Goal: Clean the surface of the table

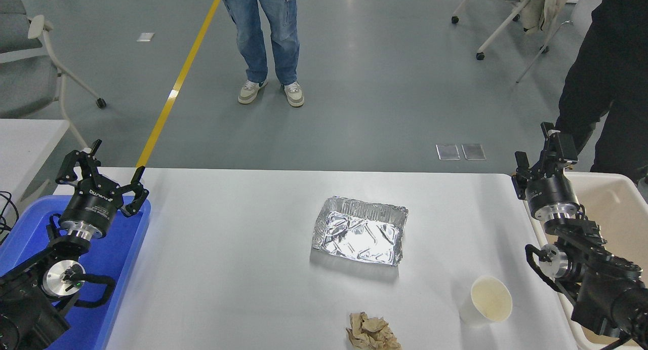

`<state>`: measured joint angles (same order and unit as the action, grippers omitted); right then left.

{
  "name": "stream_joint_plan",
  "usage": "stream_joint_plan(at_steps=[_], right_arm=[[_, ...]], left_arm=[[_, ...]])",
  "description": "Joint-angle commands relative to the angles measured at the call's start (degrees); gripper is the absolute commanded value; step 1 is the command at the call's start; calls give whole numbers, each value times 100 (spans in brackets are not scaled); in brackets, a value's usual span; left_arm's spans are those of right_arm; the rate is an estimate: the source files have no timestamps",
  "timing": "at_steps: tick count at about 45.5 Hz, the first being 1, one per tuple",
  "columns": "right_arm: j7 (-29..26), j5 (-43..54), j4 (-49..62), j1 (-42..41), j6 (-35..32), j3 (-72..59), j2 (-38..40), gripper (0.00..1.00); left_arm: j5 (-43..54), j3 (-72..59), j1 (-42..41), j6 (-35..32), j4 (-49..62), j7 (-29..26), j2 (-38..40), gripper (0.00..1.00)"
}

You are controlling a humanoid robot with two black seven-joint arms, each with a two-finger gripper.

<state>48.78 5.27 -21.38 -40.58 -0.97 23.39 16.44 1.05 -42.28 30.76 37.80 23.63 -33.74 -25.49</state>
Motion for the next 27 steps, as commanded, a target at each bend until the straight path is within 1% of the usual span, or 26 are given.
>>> stream_joint_plan(at_steps=[1,27], right_arm=[[0,0,3,-3,0,7,0,99],[0,0,20,-3,0,-28,18,99]], left_arm=[[0,0,0,-1,-8,-1,0,100],[0,0,0,-1,1,-1,0,100]])
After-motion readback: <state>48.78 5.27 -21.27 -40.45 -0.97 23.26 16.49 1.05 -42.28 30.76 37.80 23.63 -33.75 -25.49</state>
